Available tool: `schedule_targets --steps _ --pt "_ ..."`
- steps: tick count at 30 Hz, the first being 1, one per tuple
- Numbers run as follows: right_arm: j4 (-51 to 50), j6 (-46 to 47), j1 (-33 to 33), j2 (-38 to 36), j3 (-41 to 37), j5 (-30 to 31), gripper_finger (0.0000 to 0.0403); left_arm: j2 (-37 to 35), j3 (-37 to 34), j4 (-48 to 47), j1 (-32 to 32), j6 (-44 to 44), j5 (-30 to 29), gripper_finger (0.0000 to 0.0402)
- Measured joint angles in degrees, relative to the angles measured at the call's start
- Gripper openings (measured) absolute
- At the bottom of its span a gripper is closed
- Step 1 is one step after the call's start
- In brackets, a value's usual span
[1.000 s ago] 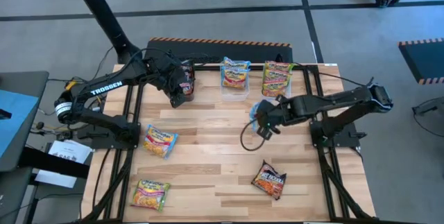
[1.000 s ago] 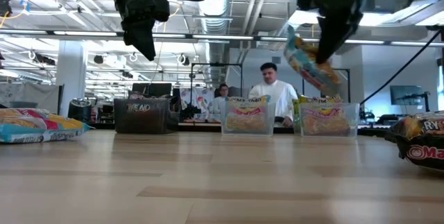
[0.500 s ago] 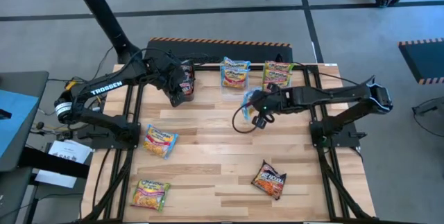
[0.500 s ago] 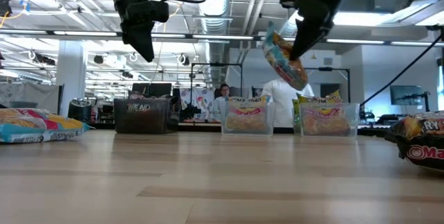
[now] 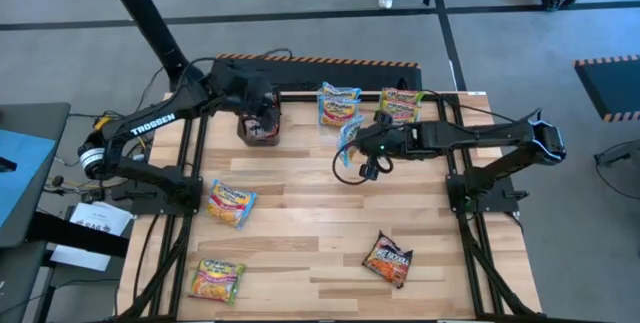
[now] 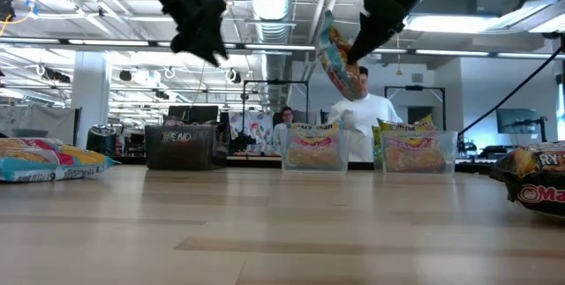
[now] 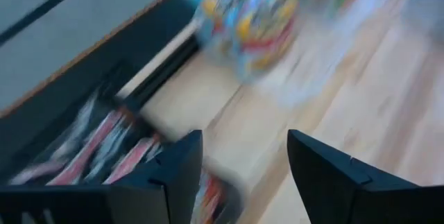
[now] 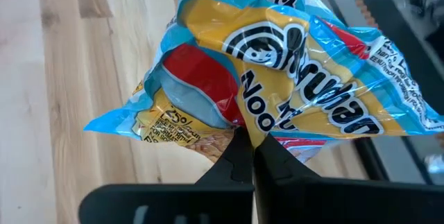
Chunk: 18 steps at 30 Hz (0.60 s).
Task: Sort Maruchan noodles
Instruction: Put the right blue noodle pack into the left transparent bin
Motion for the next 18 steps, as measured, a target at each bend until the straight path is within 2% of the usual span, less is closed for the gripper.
schedule_targets --steps 4,7,12,18 --pt "3.66 -4.18 -0.02 0.00 -0.02 0.03 0.0005 0.00 0.00 9.92 -0.30 -6.92 8.01 0.0198" --pt "7.02 -6.75 -0.02 0.00 0.00 0.15 0.0005 0.00 0.00 15.88 -0.89 -9.99 11.50 0.0198" --pt "11.38 -11.00 -0.02 0.00 0.00 2.21 0.0005 0.00 0.00 21.71 -2.16 -11.19 11.84 0.0198" --pt "18.23 -16.06 -0.18 0.00 0.01 7.70 0.0005 0.00 0.00 25.72 -3.63 -11.15 11.84 0.0198"
